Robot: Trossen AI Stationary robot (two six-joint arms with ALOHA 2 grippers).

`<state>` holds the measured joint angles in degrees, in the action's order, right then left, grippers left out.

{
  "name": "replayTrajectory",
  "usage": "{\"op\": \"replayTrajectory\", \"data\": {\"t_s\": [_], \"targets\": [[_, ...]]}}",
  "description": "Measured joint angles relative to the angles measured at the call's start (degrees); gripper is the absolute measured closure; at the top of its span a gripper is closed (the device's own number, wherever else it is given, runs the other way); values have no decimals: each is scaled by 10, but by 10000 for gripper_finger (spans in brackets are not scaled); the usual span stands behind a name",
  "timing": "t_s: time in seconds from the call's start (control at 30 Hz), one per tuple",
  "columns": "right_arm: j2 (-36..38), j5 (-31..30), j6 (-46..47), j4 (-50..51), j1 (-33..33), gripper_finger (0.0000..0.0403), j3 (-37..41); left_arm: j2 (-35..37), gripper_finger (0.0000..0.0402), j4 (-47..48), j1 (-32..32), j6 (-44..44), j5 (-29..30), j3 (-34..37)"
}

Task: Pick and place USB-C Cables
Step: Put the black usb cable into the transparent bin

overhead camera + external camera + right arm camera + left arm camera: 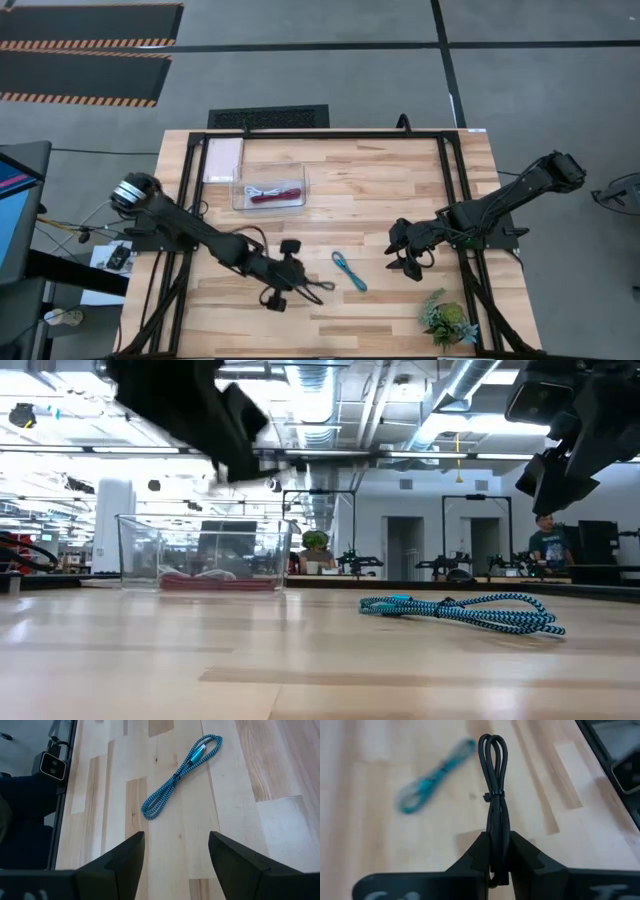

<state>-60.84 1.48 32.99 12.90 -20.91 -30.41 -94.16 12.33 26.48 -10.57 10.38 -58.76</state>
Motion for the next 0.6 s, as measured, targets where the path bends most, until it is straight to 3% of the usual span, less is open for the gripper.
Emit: {"op": "replayTrajectory", "data": {"t_s": [0.23,0.43,0.6], "targets": [[0,-4,0,-1,0,159,0,143,381,122,-22,-4,128,0],[0,-16,0,-1,0,159,0,254,380,231,-78,-29,241,-1],[0,-17,5,-1,0,159,0,311,382,304,-160,-38,275,-1]]}}
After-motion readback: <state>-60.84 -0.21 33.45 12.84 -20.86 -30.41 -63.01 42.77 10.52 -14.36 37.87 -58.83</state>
